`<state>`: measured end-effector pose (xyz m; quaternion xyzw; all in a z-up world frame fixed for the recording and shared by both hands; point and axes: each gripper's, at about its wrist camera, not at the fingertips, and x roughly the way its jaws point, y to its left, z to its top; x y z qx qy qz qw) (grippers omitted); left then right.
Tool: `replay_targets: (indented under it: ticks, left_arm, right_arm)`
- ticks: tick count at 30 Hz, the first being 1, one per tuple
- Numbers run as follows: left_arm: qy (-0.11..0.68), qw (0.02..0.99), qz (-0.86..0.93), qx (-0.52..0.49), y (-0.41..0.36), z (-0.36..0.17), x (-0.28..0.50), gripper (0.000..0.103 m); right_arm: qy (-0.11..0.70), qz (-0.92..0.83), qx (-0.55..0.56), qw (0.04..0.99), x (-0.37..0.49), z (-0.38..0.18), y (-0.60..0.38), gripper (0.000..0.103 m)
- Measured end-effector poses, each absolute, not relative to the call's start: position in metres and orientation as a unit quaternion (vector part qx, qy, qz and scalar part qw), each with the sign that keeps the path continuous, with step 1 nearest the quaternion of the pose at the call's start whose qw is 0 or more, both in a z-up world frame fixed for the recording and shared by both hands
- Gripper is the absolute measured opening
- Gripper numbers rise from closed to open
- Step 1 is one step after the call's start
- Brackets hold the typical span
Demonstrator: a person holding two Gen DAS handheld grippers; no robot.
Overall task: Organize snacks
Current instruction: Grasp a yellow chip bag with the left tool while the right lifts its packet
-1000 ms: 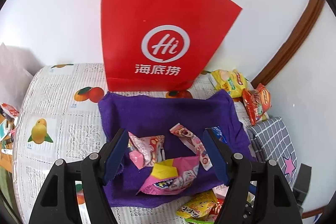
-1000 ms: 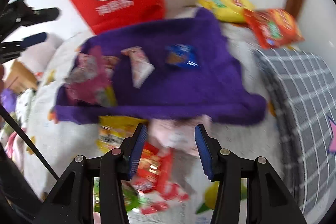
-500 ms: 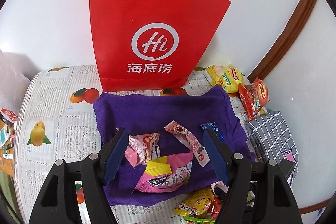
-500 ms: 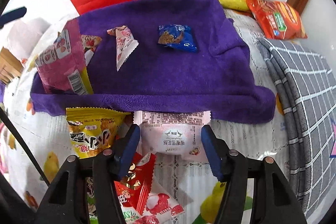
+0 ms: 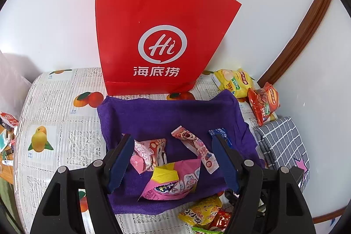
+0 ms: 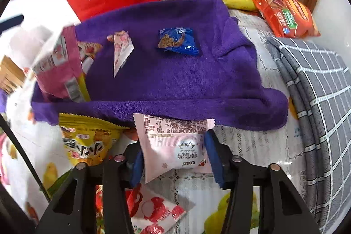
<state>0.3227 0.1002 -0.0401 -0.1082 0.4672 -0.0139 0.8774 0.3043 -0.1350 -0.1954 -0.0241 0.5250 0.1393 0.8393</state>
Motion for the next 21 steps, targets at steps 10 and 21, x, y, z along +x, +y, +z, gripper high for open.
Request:
replay_targets:
  ticks: [10, 21]
  left_arm:
    - [0.467, 0.878, -0.012, -0.105, 0.098, -0.039, 0.323, 0.071]
    - [0.473, 0.878, -0.007, -0.078, 0.083, -0.044, 0.322, 0.071]
  right_arm:
    - [0.512, 0.147, 0.083, 0.842, 0.276, -0.182, -0.196, 0.034]
    - [0.466, 0.126, 0.047, 0.875, 0.267, -0.193, -0.197, 0.035]
